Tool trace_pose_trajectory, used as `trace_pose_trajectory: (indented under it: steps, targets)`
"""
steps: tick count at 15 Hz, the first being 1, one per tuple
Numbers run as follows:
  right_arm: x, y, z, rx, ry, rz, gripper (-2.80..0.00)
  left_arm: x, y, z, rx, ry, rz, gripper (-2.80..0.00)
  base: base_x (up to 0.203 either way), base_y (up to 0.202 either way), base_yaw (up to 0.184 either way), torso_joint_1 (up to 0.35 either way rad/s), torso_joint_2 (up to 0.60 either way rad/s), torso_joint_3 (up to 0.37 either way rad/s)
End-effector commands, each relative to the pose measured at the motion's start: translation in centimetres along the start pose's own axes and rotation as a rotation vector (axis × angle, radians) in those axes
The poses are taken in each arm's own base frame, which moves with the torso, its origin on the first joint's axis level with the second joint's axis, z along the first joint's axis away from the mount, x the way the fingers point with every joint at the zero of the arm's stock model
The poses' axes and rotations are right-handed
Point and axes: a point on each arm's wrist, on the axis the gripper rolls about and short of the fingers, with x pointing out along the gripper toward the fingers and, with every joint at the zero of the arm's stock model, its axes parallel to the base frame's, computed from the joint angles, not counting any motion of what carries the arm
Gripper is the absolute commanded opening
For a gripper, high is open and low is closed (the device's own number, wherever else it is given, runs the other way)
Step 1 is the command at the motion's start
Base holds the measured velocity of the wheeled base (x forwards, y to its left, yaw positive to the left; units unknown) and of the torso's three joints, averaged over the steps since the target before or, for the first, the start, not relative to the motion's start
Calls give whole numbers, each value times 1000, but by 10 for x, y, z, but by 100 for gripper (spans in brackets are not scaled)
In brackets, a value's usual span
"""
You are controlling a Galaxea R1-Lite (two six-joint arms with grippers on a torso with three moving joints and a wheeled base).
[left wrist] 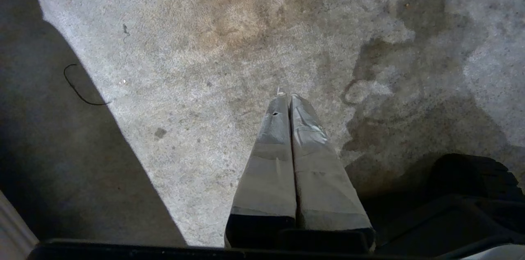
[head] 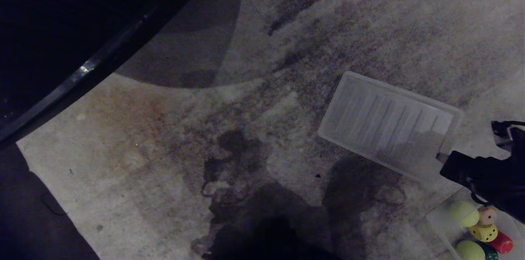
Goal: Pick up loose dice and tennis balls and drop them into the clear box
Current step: Close the lid
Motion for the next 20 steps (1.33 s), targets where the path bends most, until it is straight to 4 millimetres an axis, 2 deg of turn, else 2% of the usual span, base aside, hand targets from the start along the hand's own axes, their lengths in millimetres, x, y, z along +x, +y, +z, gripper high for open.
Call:
trace_pose_trajectory:
  steps: [1,4,7,10,14,20]
  targets:
    - [-65,-3,5,-63,-123,61,-280,0,0,0,-1,2,1,-280,0,0,0,0,0,0]
    - [-119,-18,-19,-134,-160,80,-280,0,0,0,-1,2,1,-280,0,0,0,0,0,0]
    - [-156,-36,-50,-190,-156,70,-280,0,0,0,-1,2,1,-280,0,0,0,0,0,0]
    - [-172,-49,-75,-278,-134,17,-280,0,0,0,-1,2,1,-280,0,0,0,0,0,0]
    - [-185,-55,-88,-343,-144,-6,-280,0,0,0,-1,2,1,-280,0,0,0,0,0,0]
    - [-200,-60,-104,-329,-329,144,-280,0,0,0,-3,2,1,-280,0,0,0,0,0,0]
